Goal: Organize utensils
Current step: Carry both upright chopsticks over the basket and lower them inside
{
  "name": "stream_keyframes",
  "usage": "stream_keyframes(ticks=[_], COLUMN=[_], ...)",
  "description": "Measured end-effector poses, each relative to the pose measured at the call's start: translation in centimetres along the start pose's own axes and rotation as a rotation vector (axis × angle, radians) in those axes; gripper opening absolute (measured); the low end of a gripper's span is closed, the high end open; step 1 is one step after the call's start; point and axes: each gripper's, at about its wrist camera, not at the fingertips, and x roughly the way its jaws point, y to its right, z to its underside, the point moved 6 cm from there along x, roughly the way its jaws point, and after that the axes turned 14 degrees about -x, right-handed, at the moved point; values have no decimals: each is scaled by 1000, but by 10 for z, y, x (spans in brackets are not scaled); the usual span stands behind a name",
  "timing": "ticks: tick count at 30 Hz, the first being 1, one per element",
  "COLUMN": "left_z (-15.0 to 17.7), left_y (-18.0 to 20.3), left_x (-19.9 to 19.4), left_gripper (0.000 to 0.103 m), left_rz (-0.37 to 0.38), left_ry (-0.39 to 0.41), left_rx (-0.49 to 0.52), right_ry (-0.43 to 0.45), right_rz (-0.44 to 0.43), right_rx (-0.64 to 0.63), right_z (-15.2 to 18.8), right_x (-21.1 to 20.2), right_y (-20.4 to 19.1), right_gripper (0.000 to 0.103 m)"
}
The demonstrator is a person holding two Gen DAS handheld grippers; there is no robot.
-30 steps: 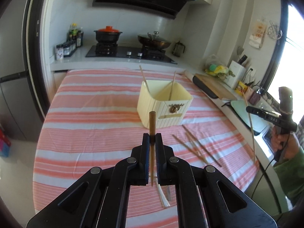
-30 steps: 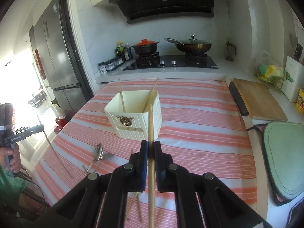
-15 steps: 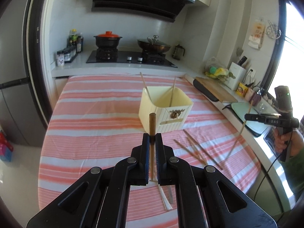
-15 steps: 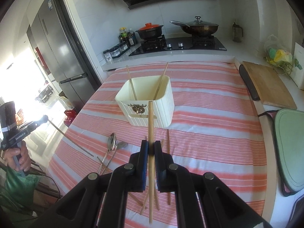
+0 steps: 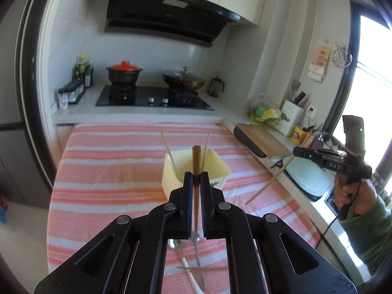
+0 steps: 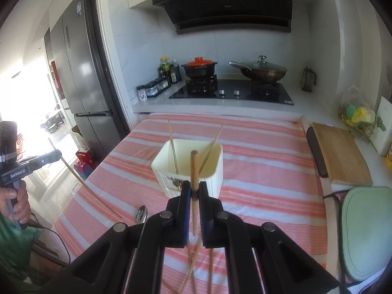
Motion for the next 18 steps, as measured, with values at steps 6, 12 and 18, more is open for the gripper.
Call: stream_keyframes(ticks=[6,12,18], left_z=[-59,-74,-60], left_y=[37,38,17], left_x=[31,110,191], left_gripper=[4,4,4], left_rz=[-14,-67,-106], left_ry=[77,-11,-186], left_rx=[78,100,30], right_ry=[83,28,-158], right_rz=[54,58,27], right_rx=[-47,-43,-62], right_z=[-65,-88,-68], right_x=[12,70,158], right_y=[8,17,12], right_gripper=[7,7,7])
